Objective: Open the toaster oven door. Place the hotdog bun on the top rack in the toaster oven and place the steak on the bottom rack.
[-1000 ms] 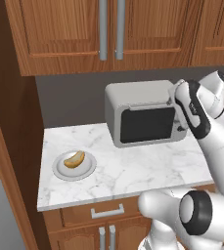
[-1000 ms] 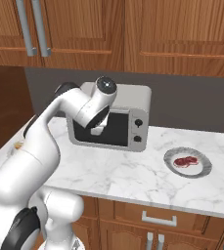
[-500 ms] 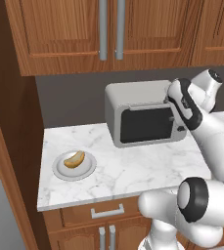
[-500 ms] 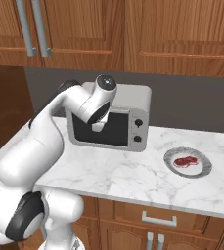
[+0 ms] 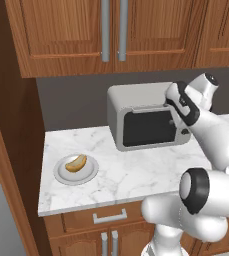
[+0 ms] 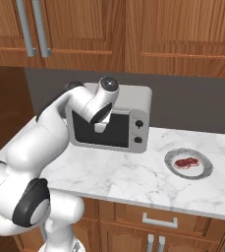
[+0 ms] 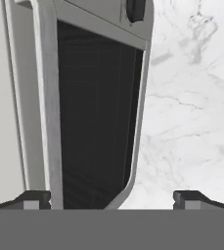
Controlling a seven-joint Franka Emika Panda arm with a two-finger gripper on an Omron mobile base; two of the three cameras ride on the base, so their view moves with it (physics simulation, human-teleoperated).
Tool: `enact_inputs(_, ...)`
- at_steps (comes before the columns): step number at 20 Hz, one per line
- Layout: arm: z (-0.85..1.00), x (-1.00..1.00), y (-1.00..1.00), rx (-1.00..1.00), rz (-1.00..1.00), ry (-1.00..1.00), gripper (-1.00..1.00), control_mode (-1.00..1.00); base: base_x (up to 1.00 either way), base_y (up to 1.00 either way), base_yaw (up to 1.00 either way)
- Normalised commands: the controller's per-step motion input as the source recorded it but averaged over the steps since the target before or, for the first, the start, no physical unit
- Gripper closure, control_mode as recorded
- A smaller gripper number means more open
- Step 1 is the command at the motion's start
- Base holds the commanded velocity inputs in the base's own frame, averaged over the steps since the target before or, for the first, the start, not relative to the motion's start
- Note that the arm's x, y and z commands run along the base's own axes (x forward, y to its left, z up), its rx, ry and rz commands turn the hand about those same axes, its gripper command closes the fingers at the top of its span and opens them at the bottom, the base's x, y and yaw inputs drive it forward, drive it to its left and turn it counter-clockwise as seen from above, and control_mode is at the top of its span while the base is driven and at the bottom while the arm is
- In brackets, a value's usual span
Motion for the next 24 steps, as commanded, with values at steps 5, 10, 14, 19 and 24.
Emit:
enact_inputs(5,-0.09,0.27,0.0,0.0,0.0,0.0,-1.0,-1.0,0.0,0.0,0.0)
enact_inputs(10,-0.15,0.23,0.0,0.0,0.0,0.0,-1.0,-1.0,0.0,0.0,0.0)
enact_inputs(14,-0.23,0.21,0.0,0.0,0.0,0.0,-1.0,-1.0,0.0,0.0,0.0)
enact_inputs(19,-0.21,0.24,0.01,0.0,0.0,0.0,-1.0,-1.0,0.0,0.0,0.0)
enact_inputs(24,-0.19,0.18,0.0,0.01,0.0,0.0,-1.0,-1.0,0.0,0.0,0.0)
